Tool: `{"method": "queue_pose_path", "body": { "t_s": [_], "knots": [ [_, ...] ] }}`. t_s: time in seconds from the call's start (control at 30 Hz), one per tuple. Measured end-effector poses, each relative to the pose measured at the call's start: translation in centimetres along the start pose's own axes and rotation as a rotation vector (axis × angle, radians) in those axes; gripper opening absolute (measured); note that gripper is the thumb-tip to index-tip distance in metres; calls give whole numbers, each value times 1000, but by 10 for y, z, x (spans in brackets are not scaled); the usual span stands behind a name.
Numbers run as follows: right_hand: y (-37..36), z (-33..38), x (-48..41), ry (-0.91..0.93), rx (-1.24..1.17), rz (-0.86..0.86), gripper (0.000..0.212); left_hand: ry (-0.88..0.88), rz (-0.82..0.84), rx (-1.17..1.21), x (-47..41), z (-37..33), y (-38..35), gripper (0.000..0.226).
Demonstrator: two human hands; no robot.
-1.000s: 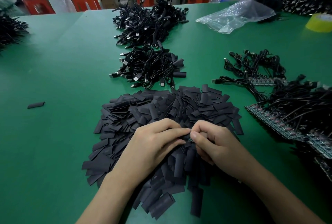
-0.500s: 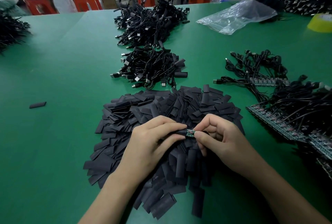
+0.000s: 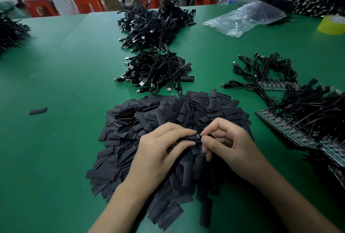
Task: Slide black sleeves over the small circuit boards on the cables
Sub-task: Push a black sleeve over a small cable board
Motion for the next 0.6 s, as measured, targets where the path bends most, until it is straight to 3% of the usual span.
{"method": "queue_pose_path", "body": {
  "t_s": [0.6],
  "knots": [
    [-2,3,0,-24,-10,49,10,-122,-47,-57,4,-4,-5,17]
  ]
}}
Point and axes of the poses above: each hand's wrist, its own x-axis away from the middle knuckle, its own y-axis out of the back of the hand, z = x × y, the point moved 1 cm from there along -x, towards the middle knuckle, and after that the axes turned 5 degrees about -y, right-handed, at the moved point
